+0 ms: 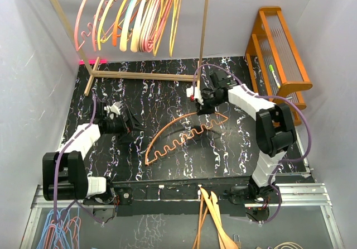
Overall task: Organize the hangers
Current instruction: Pick up the hanger at the center of the board.
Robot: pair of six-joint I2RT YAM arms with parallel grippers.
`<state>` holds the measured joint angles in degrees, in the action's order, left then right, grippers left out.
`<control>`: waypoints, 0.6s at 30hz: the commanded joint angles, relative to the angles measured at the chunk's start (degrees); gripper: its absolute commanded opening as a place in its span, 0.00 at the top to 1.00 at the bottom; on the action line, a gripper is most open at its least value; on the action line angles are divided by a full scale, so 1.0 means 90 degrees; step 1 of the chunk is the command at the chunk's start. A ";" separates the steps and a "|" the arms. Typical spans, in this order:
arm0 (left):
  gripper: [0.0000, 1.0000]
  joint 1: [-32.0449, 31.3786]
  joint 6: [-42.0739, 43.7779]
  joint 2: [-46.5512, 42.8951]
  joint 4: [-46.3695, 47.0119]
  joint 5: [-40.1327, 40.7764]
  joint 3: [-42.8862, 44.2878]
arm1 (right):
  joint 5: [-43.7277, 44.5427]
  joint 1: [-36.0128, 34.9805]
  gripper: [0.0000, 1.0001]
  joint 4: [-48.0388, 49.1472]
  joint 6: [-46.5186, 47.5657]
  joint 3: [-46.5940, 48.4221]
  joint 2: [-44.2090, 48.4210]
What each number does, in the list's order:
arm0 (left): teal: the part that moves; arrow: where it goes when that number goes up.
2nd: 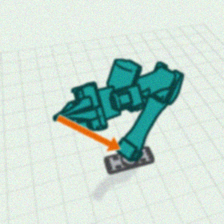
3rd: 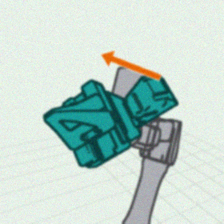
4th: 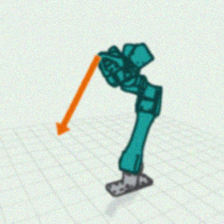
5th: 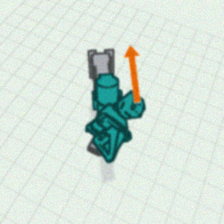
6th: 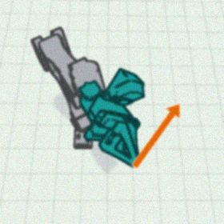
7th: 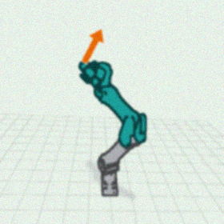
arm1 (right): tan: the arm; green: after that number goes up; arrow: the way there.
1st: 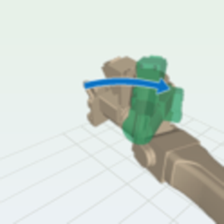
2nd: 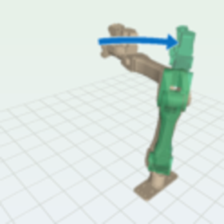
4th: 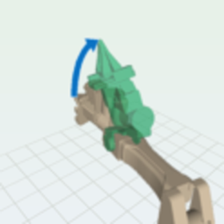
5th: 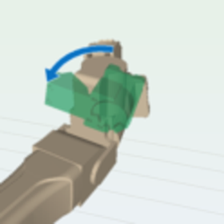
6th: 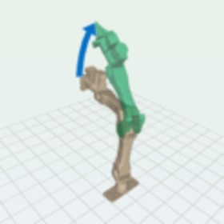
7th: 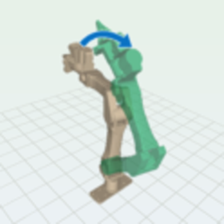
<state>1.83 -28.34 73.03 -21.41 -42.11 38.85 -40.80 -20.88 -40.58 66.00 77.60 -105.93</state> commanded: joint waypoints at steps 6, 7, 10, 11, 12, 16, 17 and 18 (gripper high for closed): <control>0.03 -0.0708 -0.0866 0.0735 0.2123 -0.1243 -0.0444 | -0.1015 0.0445 0.92 -0.0086 0.0357 -0.0314 0.0825; 0.03 -0.0824 -0.0936 0.0811 0.2241 -0.1198 -0.0478 | -0.1036 0.0453 0.92 -0.0091 0.0362 -0.0310 0.0832; 0.03 -0.1049 -0.0981 0.1060 0.2284 -0.1038 -0.0523 | -0.1101 0.0491 0.92 -0.0062 0.0351 -0.0249 0.0842; 0.03 -0.1115 -0.1021 0.1126 0.2356 -0.1060 -0.0543 | -0.1101 0.0501 0.92 -0.0028 0.0311 -0.0227 0.0834; 0.03 -0.1179 -0.1076 0.1149 0.2427 -0.1079 -0.0563 | -0.1102 0.0511 0.92 0.0002 0.0275 -0.0204 0.0828; 0.03 -0.1385 -0.1161 0.1006 0.2417 -0.0985 -0.0555 | -0.1084 0.0593 0.92 0.0138 0.0196 -0.0143 0.0794; 0.03 -0.1404 -0.1213 0.0932 0.2429 -0.0977 -0.0590 | -0.1087 0.0614 0.92 0.0187 0.0162 -0.0129 0.0793; 0.03 -0.1421 -0.1267 0.0878 0.2473 -0.0977 -0.0637 | -0.1092 0.0634 0.92 0.0234 0.0129 -0.0122 0.0786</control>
<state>-10.02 -37.78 83.85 -1.17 -49.50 33.95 -47.37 -16.23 -41.74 68.18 74.83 -101.60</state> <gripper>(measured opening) 0.970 0.121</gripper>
